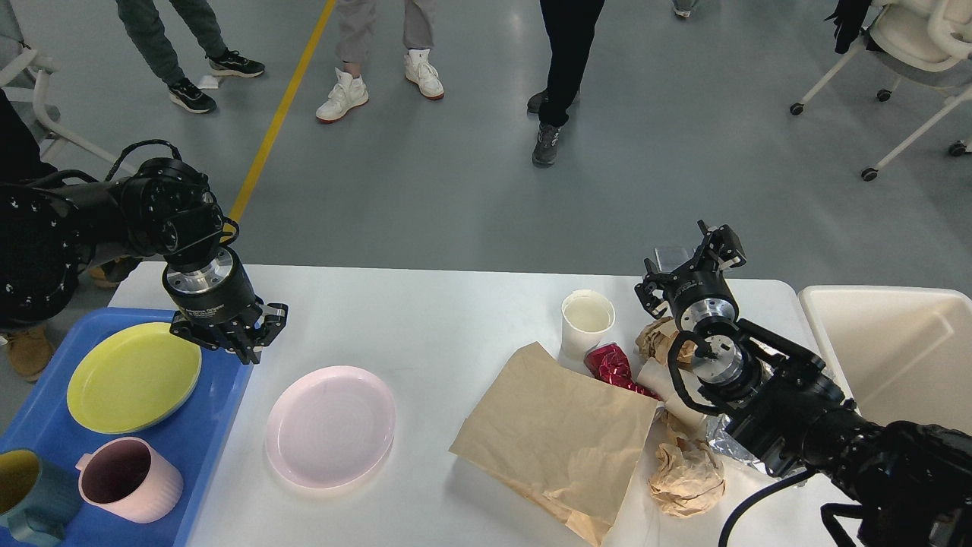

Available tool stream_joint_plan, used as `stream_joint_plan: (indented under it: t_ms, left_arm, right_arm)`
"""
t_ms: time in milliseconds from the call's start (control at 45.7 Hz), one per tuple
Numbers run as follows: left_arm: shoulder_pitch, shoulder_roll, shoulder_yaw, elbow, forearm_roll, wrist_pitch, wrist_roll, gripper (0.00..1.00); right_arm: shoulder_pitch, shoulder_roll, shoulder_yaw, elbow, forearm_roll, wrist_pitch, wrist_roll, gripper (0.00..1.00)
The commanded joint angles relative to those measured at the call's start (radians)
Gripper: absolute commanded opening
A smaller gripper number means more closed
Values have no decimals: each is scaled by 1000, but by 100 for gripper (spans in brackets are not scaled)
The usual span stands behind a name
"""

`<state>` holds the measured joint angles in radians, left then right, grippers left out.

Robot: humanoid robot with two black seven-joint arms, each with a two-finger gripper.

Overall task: Tidy desktop
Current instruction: 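Raise the left gripper off the pink plate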

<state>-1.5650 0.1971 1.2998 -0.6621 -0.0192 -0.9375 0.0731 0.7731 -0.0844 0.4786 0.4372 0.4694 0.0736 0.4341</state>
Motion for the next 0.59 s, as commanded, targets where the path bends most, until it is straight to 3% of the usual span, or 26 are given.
stream_joint_plan:
  t_ms: [0, 109, 219, 306, 569]
  left_arm:
    - [-24, -2, 47, -22, 1, -6, -9, 20]
    - [-92, -7, 75, -54, 1, -6, -10, 60]
    - [-157, -5, 91, -123, 1, -6, -10, 86]
    - [-234, -5, 111, -197, 4, -9, -10, 94]
    - [-477, -5, 173, -398, 5, -22, -10, 96]
  right_arm:
    - [0, 0, 0, 0, 0, 0, 0, 100]
    - [0, 0, 0, 0, 0, 0, 0, 100]
    - [0, 0, 0, 0, 0, 0, 0, 100]
    - [0, 0, 0, 0, 0, 0, 0, 100]
    - [0, 0, 0, 0, 0, 0, 0, 100]
